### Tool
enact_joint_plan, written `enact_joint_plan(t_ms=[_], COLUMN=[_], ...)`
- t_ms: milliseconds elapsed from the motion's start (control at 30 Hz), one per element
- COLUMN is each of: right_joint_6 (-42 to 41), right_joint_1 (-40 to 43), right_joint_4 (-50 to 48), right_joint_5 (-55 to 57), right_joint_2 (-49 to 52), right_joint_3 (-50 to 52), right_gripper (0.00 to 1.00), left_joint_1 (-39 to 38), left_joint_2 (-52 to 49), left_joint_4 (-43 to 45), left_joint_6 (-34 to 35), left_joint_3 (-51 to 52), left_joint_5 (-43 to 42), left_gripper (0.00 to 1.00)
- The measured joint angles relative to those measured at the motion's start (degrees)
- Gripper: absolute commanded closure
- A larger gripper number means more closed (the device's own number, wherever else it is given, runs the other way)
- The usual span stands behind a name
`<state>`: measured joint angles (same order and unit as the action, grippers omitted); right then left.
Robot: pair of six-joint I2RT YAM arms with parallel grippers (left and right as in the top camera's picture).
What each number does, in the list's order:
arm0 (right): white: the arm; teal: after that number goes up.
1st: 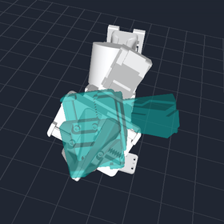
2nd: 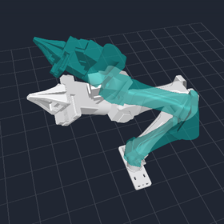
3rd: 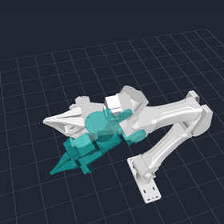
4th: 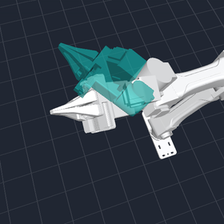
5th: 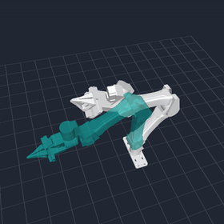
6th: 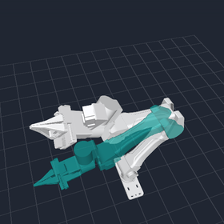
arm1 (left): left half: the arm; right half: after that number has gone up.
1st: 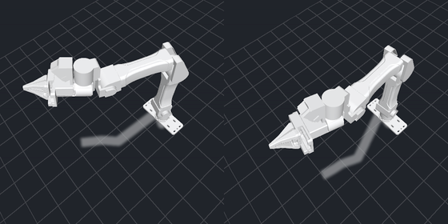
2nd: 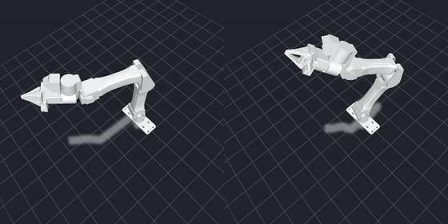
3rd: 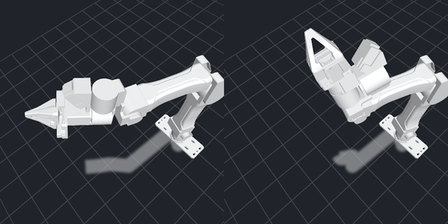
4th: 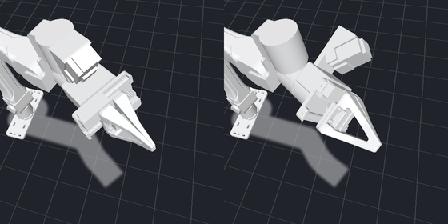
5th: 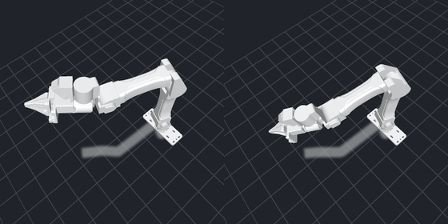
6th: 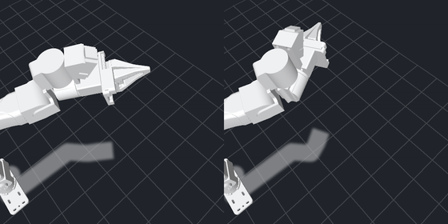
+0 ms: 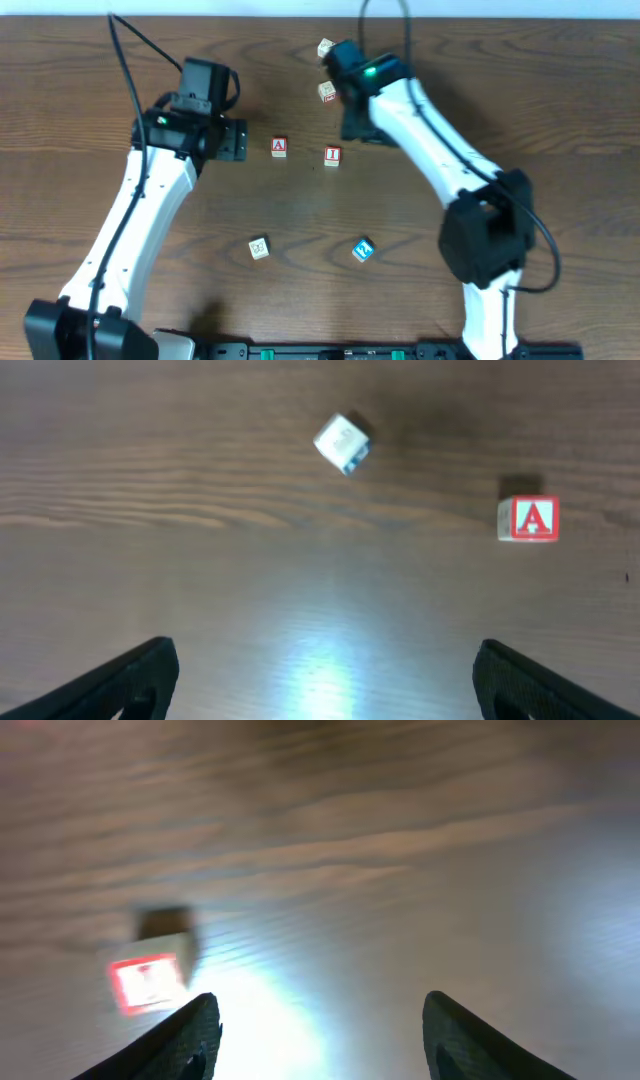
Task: Spell out Ai2
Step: 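Carry the 'I' block and place it right of the 'A' block, then lower left gripper and grasp the 'A' block again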
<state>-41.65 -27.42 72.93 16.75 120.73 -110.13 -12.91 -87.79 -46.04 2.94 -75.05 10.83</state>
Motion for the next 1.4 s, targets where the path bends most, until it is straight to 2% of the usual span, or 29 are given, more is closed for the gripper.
enact_joint_plan(t_ms=[200,267,300,400,467,567,733,800,933,1167,1233,1300,1333,1400], right_joint_6=[1.0,1.9,2.5,3.6,4.3,4.7,4.9,4.9,4.8,4.9,4.9,5.1,5.3,5.5], right_joint_1=[3.2,3.9,4.4,5.9,7.4,9.4,11.5,11.6,11.6,12.3,12.8,13.2,13.4,13.4], right_joint_4=[3.7,4.4,4.6,5.0,5.2,5.8,5.7,5.2,4.2,2.4,2.4,2.5,2.6,2.7], right_joint_5=[3.6,4.0,4.1,4.8,5.3,5.5,4.4,4.2,3.8,2.5,2.3,2.2,2.1,2.1], right_joint_2=[-11.5,-15.5,-17.5,-22.9,-26.5,-28.7,-28.2,-28.2,-28.2,-28.8,-30.0,-31.5,-32.4,-34.5], right_joint_3=[0.0,0.1,0.5,3.0,6.2,11.0,18.3,20.4,22.6,22.8,22.8,22.8,22.8,22.8], right_gripper=[0.31,0.27,0.25,0.19,0.14,0.12,0.12,0.12,0.12,0.11,0.10,0.09,0.09,0.08], left_joint_1=[0.0,0.0,0.0,-0.8,-2.4,-6.1,-10.1,-10.1,-9.4,-7.9,-7.6,-7.6,-7.6,-7.6], left_joint_2=[-0.2,-0.8,-1.4,-4.9,-7.6,-12.1,-20.0,-22.3,-24.3,-28.9,-30.3,-31.2,-31.5,-32.0], left_joint_4=[11.9,14.8,15.6,17.7,17.5,14.0,1.6,-0.4,0.5,1.4,2.8,4.1,4.5,5.2], left_joint_6=[0.0,0.0,-0.2,-0.5,-0.5,-1.0,-1.7,-1.7,-1.7,-1.4,-1.2,-0.7,-0.3,0.3], left_joint_3=[8.6,10.5,10.8,10.9,10.8,9.2,-3.9,-8.9,-12.9,-13.1,-13.0,-13.0,-13.0,-13.0], left_joint_5=[-5.6,-7.9,-8.7,-10.1,-10.5,-10.3,-9.0,-8.8,-8.7,-10.5,-11.0,-11.4,-11.9,-13.0], left_gripper=[0.04,0.00,0.06,0.09,0.07,0.02,0.04,0.05,0.05,0.04,0.00,0.00,0.07,0.14])
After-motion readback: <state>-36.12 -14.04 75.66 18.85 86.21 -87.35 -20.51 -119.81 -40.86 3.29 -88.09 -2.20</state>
